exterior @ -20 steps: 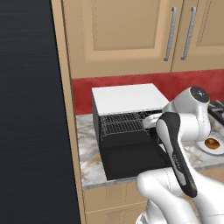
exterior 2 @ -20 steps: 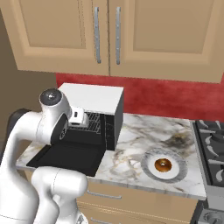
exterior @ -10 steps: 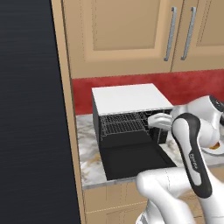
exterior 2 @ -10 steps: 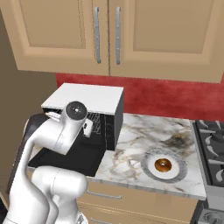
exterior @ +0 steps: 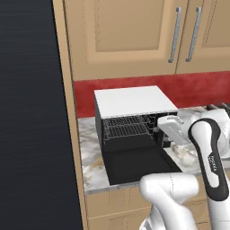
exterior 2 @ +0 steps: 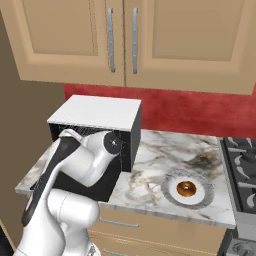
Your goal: Pick up the bagel from the plate, place it on the toaster oven rack, close the door, and set the timer.
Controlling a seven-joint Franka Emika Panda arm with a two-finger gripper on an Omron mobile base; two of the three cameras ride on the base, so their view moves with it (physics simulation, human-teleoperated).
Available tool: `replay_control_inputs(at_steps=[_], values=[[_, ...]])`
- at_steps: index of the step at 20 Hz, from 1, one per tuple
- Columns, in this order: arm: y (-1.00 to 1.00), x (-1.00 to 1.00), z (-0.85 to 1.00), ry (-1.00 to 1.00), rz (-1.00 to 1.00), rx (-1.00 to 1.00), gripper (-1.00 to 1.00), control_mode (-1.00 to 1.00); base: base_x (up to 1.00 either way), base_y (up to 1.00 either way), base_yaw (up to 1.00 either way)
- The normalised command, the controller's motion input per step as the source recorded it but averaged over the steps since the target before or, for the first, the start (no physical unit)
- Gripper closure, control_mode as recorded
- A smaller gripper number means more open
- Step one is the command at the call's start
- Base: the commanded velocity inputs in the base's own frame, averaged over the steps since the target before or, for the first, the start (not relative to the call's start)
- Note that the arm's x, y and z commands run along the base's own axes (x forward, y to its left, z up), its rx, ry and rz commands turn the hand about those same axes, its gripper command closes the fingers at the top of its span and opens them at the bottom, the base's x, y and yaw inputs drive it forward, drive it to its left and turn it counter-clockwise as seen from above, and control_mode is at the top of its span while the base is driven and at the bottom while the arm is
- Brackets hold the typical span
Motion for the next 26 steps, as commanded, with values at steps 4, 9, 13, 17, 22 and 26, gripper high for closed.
replay_control_inputs(at_steps=[4,9,13,17,22,26], values=[[0.15,0.00,-0.11,0.09,0.00,0.20,-1.00,-1.00,0.00,0.00,0.00],[0.27,0.00,-0.09,0.01,0.00,0.03,-1.00,-1.00,0.00,0.00,0.00],[0.28,0.00,-0.09,0.00,0.00,0.00,-1.00,-1.00,0.00,0.00,0.00],[0.19,0.06,-0.11,0.00,0.00,-0.01,-1.00,-1.00,0.00,0.00,0.00],[0.03,0.25,-0.09,0.00,0.00,-0.01,-1.00,-1.00,0.00,0.00,0.00],[0.00,0.36,-0.10,0.00,0.00,0.00,-1.00,-1.00,0.00,0.00,0.00]])
